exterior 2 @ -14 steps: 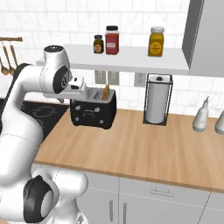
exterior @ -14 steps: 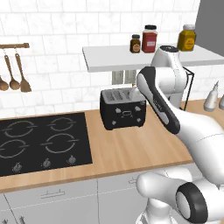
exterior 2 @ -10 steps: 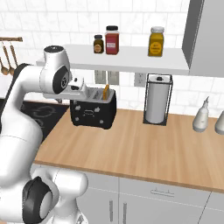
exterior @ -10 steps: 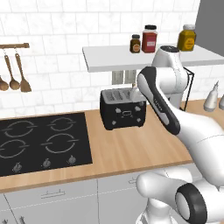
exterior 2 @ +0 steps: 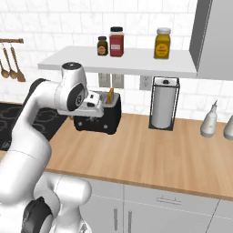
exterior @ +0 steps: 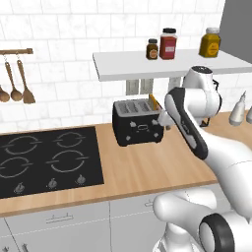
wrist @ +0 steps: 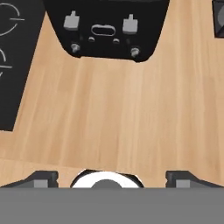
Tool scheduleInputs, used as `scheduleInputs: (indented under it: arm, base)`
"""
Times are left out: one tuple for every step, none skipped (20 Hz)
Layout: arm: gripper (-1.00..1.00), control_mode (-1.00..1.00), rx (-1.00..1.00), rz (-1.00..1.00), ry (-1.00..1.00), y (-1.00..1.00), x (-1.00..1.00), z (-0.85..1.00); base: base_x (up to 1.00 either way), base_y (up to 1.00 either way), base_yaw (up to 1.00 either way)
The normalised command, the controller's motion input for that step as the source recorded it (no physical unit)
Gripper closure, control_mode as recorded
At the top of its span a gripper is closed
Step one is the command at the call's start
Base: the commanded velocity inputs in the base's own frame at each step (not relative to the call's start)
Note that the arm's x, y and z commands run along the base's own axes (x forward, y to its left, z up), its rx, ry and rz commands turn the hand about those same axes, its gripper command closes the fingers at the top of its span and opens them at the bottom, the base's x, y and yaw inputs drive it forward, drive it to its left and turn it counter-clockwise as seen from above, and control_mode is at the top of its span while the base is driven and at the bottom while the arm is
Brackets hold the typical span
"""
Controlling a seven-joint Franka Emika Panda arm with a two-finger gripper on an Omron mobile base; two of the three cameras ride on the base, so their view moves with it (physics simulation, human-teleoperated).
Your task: Start the toaster. Once the lever pops up, take the bread to the plate on the dining counter.
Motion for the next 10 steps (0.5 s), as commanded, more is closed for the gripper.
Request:
scheduleInputs:
  arm:
    - [-1.0,-1.0,0.0,-0.09,0.0,-0.08,0.66,-0.3]
    - [-1.0,-1.0,0.0,-0.08,-0.02,-0.06,0.73,-0.27]
    - [-1.0,-1.0,0.0,-0.06,-0.06,-0.02,0.84,-0.2]
    - [-1.0,-1.0,0.0,-0.05,-0.09,0.0,0.78,-0.17]
    - [-1.0,-1.0,0.0,-0.06,-0.1,0.0,0.74,-0.17]
    - [-1.0,-1.0,0.0,-0.07,-0.07,-0.05,0.66,-0.1]
    - [-1.0,-1.0,0.0,-0.09,-0.01,-0.09,0.77,-0.01]
    - [-1.0,-1.0,0.0,-0.09,0.0,-0.05,0.81,-0.01]
    - [-1.0,-1.0,0.0,-0.07,0.0,-0.01,0.89,0.0]
    - [-1.0,-1.0,0.0,-0.07,0.0,-0.01,0.91,-0.01]
  base:
    - [0.0,0.0,0.0]
    - [0.0,0.0,0.0]
    - [0.0,0.0,0.0]
    - [0.0,0.0,0.0]
    - [0.0,0.0,0.0]
    - [0.0,0.0,0.0]
    - [0.0,0.0,0.0]
    - [0.0,0.0,0.0]
    - [0.0,0.0,0.0]
    - [0.0,0.0,0.0]
